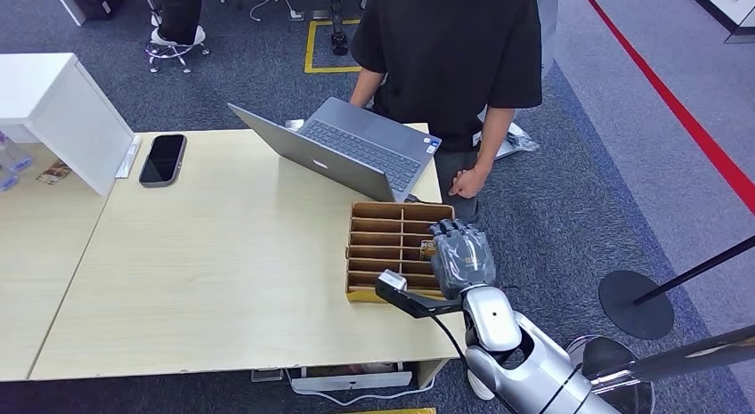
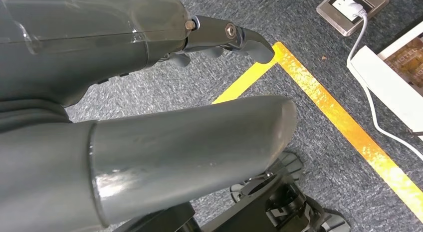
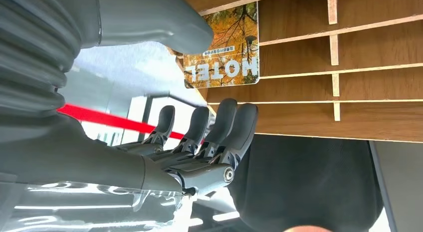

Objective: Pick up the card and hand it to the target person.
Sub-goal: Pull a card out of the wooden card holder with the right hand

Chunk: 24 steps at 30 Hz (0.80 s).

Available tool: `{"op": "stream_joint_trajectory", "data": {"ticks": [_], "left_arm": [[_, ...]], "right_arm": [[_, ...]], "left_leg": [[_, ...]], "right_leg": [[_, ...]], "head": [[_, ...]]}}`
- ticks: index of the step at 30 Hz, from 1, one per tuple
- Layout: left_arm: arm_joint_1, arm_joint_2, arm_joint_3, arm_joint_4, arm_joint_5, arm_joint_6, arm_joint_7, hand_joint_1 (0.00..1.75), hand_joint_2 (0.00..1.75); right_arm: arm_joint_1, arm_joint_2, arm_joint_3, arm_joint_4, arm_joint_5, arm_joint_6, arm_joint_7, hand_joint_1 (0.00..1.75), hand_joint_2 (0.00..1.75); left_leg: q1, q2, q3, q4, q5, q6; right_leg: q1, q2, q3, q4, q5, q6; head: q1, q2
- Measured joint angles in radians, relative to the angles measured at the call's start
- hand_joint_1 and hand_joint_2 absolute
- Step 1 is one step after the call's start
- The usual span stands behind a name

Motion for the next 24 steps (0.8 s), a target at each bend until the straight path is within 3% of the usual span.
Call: {"op": "stream_joint_trajectory", "data": {"ticks": [7, 16, 24], "left_arm": [[0.000, 0.000, 0.000, 0.000, -0.012, 0.000, 0.001, 0.00, 0.00], [0.000, 0.000, 0.000, 0.000, -0.012, 0.000, 0.001, 0.00, 0.00], [0.000, 0.000, 0.000, 0.000, -0.012, 0.002, 0.001, 0.00, 0.00]], "right_arm": [[0.000, 0.005, 0.009, -0.001, 0.079, 0.013, 0.006, 0.75, 1.75], [0.000, 0.012, 0.021, -0.003, 0.084, 0.018, 0.005, 0.86, 1.75], [0.000, 0.014, 0.022, -0.003, 0.067, 0.020, 0.001, 0.77, 1.75]], "left_leg": [[0.000, 0.000, 0.000, 0.000, 0.000, 0.000], [0.000, 0.000, 0.000, 0.000, 0.000, 0.000], [0.000, 0.000, 0.000, 0.000, 0.000, 0.000]], "right_leg": [[0.000, 0.000, 0.000, 0.000, 0.000, 0.000], [0.000, 0.000, 0.000, 0.000, 0.000, 0.000], [0.000, 0.000, 0.000, 0.000, 0.000, 0.000]], "head": [[0.000, 0.000], [0.000, 0.000], [0.000, 0.000]]}}
